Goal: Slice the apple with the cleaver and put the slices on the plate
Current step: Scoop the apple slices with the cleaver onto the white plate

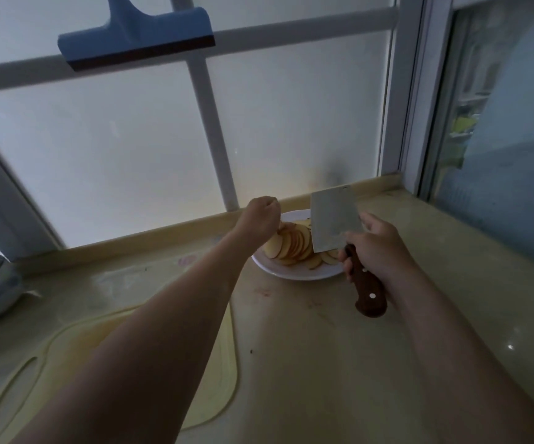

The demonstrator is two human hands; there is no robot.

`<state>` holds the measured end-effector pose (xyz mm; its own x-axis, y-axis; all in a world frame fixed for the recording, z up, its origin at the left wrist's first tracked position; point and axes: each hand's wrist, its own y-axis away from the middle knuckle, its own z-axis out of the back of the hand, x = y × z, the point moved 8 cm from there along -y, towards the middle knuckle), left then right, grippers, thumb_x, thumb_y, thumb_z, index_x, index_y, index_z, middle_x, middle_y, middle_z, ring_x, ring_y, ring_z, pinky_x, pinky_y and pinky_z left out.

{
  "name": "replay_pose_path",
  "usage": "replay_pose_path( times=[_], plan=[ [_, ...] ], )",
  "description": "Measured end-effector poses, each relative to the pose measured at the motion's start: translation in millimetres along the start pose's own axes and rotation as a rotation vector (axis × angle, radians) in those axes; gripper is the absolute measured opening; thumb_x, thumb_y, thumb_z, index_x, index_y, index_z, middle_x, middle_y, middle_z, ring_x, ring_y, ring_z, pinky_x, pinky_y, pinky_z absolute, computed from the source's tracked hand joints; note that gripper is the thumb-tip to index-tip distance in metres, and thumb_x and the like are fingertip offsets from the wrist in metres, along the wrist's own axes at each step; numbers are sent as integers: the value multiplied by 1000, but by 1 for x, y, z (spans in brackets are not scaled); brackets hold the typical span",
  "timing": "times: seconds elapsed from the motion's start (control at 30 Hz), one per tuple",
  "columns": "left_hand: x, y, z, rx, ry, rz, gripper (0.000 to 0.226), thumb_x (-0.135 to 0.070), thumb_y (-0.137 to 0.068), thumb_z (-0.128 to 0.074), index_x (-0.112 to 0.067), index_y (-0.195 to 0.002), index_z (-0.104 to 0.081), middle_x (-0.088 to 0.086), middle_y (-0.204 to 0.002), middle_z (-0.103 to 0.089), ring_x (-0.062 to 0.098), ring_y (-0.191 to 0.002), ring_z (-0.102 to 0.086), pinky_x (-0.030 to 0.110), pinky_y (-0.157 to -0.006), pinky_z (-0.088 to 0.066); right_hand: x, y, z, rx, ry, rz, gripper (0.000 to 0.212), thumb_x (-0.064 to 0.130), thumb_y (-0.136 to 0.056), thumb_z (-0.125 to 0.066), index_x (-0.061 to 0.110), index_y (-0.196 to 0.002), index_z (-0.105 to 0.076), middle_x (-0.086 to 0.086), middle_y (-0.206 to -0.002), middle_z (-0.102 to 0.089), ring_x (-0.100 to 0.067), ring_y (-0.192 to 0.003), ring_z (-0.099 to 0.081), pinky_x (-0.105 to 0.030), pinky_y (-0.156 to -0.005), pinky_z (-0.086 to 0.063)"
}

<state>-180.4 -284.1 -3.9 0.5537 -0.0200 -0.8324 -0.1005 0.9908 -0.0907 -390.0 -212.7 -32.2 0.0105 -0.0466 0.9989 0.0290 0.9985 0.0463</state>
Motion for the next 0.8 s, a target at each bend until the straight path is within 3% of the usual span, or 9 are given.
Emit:
replay_pose_path(
  times=[0.03,0.1,0.17,0.3,0.53,0.7,0.8],
  plan=[
    [-1,0,3,-15,-12,-5,21,-7,-99,-43,-17,-86,-55,5,-86,-52,11,-76,-51,22,-60,-35,0,0,0,-1,-1,2,55,3,-103,-47,41,-142,-49,-14,-72,-63,-17,-50,-53,-30,-45,-51],
    [0,0,9,-30,-29,1,25,-5,-97,-51,-13,-117,-64,2,-104,-59,8,-82,-52,18,-67,-39,0,-1,0,-5,0,1,55,3,-104,-47,37,-147,-49,-14,-73,-63,-17,-50,-54,-30,-45,-51],
    [0,4,13,-46,-41,14,40,-4,-97,-55,-4,-137,-56,8,-120,-65,9,-88,-60,17,-72,-47,-2,-1,0,-7,3,-6,60,4,-104,-47,33,-156,-42,-14,-73,-64,-16,-50,-54,-30,-45,-52],
    [-1,10,18,-69,-51,-2,40,-6,-95,-54,-5,-135,-58,13,-121,-67,24,-111,-64,36,-99,-53,-2,1,-2,6,6,1,62,3,-104,-47,34,-157,-41,-14,-73,-63,-16,-50,-54,-31,-46,-51],
    [-5,23,25,-101,-132,-64,29,-9,-95,-56,-10,-122,-66,-5,-96,-63,6,-85,-59,18,-68,-46,-3,3,-2,14,12,11,66,3,-104,-48,35,-160,-37,-16,-75,-65,-17,-52,-55,-32,-47,-52],
    [-3,47,54,-126,-164,-87,30,-9,-94,-56,-10,-121,-68,3,-109,-66,17,-98,-62,26,-84,-52,-1,12,-5,37,22,16,67,5,-103,-52,33,-161,-36,-14,-72,-65,-15,-48,-56,-30,-44,-52],
    [7,68,93,-176,-173,-71,30,-11,-92,-57,-12,-118,-70,4,-108,-68,19,-98,-63,27,-79,-50,2,23,-20,86,-3,24,60,4,-103,-51,29,-157,-44,-10,-63,-63,-15,-45,-53,-29,-42,-48]
  ],
)
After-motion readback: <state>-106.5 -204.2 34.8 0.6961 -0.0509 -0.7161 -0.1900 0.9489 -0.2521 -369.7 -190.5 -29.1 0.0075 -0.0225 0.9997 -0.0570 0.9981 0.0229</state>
